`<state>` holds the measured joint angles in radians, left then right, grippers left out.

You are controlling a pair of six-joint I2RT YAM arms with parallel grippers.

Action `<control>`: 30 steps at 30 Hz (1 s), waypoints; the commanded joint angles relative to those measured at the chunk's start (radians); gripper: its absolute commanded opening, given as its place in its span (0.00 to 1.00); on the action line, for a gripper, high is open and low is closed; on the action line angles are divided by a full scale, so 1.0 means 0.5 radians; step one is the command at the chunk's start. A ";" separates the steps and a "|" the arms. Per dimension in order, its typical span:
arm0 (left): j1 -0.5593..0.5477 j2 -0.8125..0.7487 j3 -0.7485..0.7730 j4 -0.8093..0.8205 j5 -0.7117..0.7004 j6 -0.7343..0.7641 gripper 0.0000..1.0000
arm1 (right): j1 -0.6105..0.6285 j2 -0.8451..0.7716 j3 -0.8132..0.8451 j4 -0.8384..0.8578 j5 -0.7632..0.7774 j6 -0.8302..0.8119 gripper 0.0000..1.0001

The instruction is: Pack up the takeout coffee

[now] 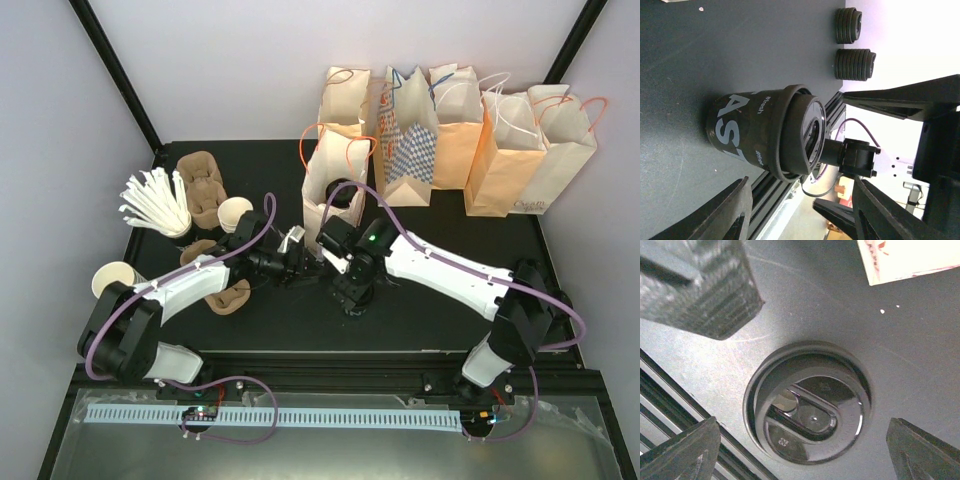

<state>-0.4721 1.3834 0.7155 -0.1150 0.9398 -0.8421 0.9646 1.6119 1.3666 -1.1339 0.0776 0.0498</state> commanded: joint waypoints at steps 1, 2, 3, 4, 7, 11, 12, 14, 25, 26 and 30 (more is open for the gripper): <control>0.008 0.032 0.057 -0.017 0.046 0.054 0.57 | 0.011 -0.103 0.109 -0.035 0.003 0.226 0.93; 0.010 0.039 0.056 -0.013 0.044 0.058 0.56 | 0.010 -0.098 0.138 -0.057 0.033 0.330 0.93; 0.009 0.047 0.058 -0.007 0.046 0.061 0.55 | 0.010 -0.088 0.181 -0.092 0.065 0.453 0.93; 0.008 0.058 0.061 0.000 0.048 0.070 0.55 | 0.010 -0.070 0.239 -0.152 0.111 0.628 0.93; 0.012 0.099 0.079 0.012 0.065 0.099 0.54 | 0.010 0.020 0.419 -0.430 0.214 1.298 0.99; 0.039 0.136 0.084 0.037 0.075 0.122 0.52 | 0.010 0.164 0.582 -0.662 0.080 1.791 1.00; 0.047 0.140 0.078 0.049 0.081 0.120 0.51 | 0.010 0.169 0.612 -0.696 0.090 1.858 1.00; 0.053 0.142 0.067 0.062 0.098 0.125 0.51 | -0.009 0.131 0.611 -0.724 0.066 1.999 1.00; 0.055 0.178 -0.022 0.157 0.168 0.150 0.49 | -0.251 -0.172 -0.033 -0.340 -0.459 3.144 1.00; 0.054 0.185 -0.023 0.161 0.170 0.156 0.49 | -0.264 -0.190 -0.065 -0.281 -0.479 3.227 1.00; 0.052 0.230 -0.020 0.204 0.187 0.153 0.49 | -0.314 -0.241 -0.125 -0.155 -0.516 3.513 1.00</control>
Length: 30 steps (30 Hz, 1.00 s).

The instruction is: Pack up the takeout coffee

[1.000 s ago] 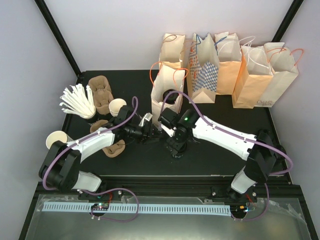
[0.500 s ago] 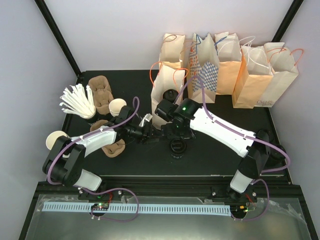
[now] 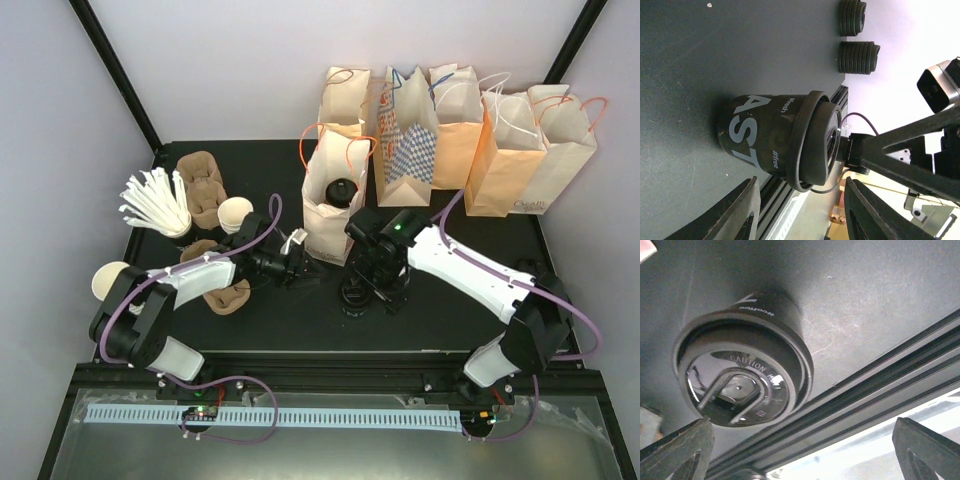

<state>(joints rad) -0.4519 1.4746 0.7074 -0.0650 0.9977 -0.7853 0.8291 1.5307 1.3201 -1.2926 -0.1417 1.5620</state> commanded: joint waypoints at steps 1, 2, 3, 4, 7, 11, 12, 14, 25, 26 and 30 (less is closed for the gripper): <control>0.012 0.062 -0.002 0.111 0.075 0.042 0.49 | -0.044 -0.092 -0.034 0.164 -0.054 0.568 1.00; 0.013 0.072 -0.001 0.119 0.078 0.044 0.49 | -0.045 -0.110 -0.039 0.170 -0.034 0.646 1.00; 0.011 0.083 -0.002 0.126 0.081 0.047 0.49 | -0.048 -0.126 -0.054 0.183 -0.014 0.725 1.00; 0.011 0.097 -0.002 0.133 0.086 0.051 0.49 | -0.050 -0.144 -0.074 0.209 -0.002 0.796 0.99; 0.011 0.116 0.005 0.123 0.098 0.089 0.48 | -0.050 -0.180 -0.167 0.346 -0.006 0.977 0.98; 0.017 0.116 0.009 0.042 0.094 0.181 0.48 | -0.049 -0.125 -0.170 0.367 -0.024 1.074 0.98; 0.021 0.114 0.005 0.028 0.092 0.200 0.48 | -0.049 -0.107 -0.154 0.351 -0.020 1.082 0.98; 0.025 0.110 -0.003 0.009 0.090 0.229 0.47 | -0.051 -0.083 -0.139 0.340 0.008 1.104 0.98; 0.077 0.097 -0.007 -0.094 0.107 0.347 0.47 | -0.080 0.108 0.009 0.307 0.042 1.053 1.00; 0.086 0.099 -0.012 -0.098 0.118 0.349 0.47 | -0.079 0.131 0.020 0.315 0.041 1.033 0.99; 0.133 0.103 -0.038 -0.092 0.156 0.356 0.47 | -0.082 0.182 0.037 0.285 0.049 1.010 0.97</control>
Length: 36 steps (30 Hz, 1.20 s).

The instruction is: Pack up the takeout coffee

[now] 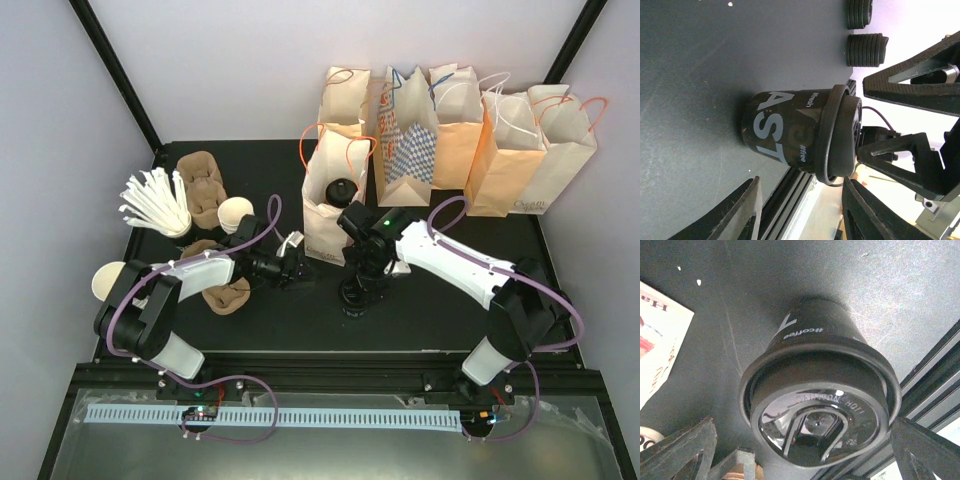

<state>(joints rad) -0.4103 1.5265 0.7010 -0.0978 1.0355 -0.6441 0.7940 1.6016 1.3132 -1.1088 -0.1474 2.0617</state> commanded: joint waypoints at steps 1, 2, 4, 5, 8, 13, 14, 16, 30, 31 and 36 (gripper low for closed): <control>0.061 -0.003 -0.027 -0.030 0.084 0.082 0.47 | -0.011 0.042 0.049 -0.086 0.064 0.009 0.97; 0.071 -0.003 -0.027 -0.035 0.087 0.091 0.47 | -0.012 0.043 0.046 -0.088 0.066 0.007 0.97; 0.085 -0.001 -0.028 -0.047 0.096 0.103 0.47 | -0.013 0.052 0.045 -0.103 0.070 -0.001 0.96; 0.091 0.002 -0.027 -0.049 0.102 0.105 0.47 | -0.011 0.061 0.049 -0.112 0.066 -0.008 0.96; 0.102 0.006 -0.025 -0.053 0.110 0.114 0.47 | -0.015 0.090 0.072 -0.149 0.052 -0.035 0.96; 0.109 0.015 -0.027 -0.065 0.113 0.133 0.47 | -0.015 0.120 0.070 -0.085 0.039 -0.073 0.89; 0.111 0.017 -0.027 -0.067 0.116 0.136 0.47 | -0.015 0.129 0.077 -0.087 0.035 -0.080 0.89; 0.115 0.022 -0.027 -0.070 0.121 0.138 0.47 | -0.017 0.145 0.083 -0.085 0.028 -0.091 0.89; 0.121 0.050 -0.021 -0.097 0.146 0.170 0.47 | -0.020 0.159 0.073 -0.017 0.044 -0.325 0.70; 0.121 0.054 -0.017 -0.103 0.152 0.172 0.47 | -0.028 0.162 0.066 -0.007 0.022 -0.407 0.70; 0.121 0.043 0.011 -0.158 0.174 0.196 0.46 | -0.105 0.240 0.112 0.112 -0.154 -1.262 0.69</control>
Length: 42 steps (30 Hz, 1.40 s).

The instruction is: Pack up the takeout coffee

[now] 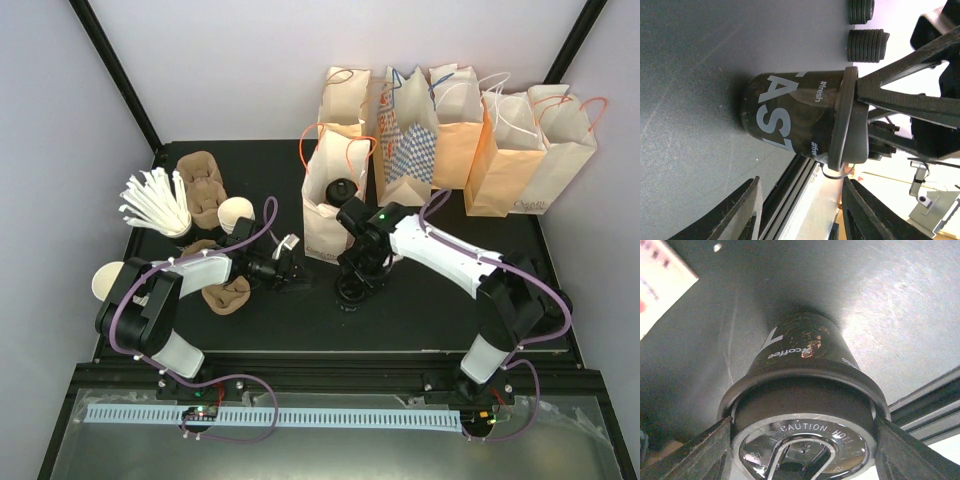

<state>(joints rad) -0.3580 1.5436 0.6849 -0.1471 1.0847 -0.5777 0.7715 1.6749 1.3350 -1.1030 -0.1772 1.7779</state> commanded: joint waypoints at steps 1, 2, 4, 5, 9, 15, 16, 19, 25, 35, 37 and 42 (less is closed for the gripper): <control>0.017 0.006 0.042 -0.061 0.080 0.063 0.47 | -0.072 0.132 0.120 0.110 -0.190 -0.962 0.71; 0.017 0.004 0.044 -0.062 0.086 0.057 0.47 | -0.076 0.181 0.187 0.073 -0.246 -1.189 0.73; 0.017 0.000 0.042 -0.054 0.093 0.047 0.47 | -0.073 0.271 0.373 -0.151 -0.232 -1.614 0.74; 0.017 -0.003 0.040 -0.048 0.095 0.040 0.47 | -0.068 0.289 0.454 -0.310 -0.151 -1.843 0.75; 0.009 -0.012 0.029 0.000 0.110 -0.009 0.47 | -0.061 0.350 0.623 -0.639 0.044 -2.362 0.76; -0.005 -0.040 -0.008 0.040 0.119 -0.069 0.47 | -0.058 0.396 0.688 -0.834 0.256 -2.596 0.75; -0.009 -0.043 -0.017 0.050 0.122 -0.084 0.47 | -0.056 0.374 0.672 -0.834 0.258 -2.623 0.75; -0.047 -0.058 -0.040 0.103 0.113 -0.148 0.47 | -0.053 0.281 0.578 -0.829 0.310 -2.656 0.75; -0.228 -0.079 -0.060 0.357 0.009 -0.388 0.47 | -0.027 0.153 0.390 -0.698 0.499 -2.789 0.74; -0.557 0.026 -0.035 0.822 -0.183 -0.773 0.46 | -0.017 -0.047 -0.093 -0.311 0.312 -2.693 0.74; -0.614 0.082 -0.004 0.859 -0.200 -0.805 0.46 | -0.021 -0.083 -0.196 -0.223 0.259 -2.662 0.73; -0.732 0.193 0.066 0.924 -0.248 -0.856 0.44 | -0.028 -0.144 -0.340 -0.080 0.191 -2.618 0.72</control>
<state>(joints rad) -0.6876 1.5997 0.6674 0.2394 0.9951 -0.9604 0.7559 1.5768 1.2518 -1.2640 0.0059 0.4358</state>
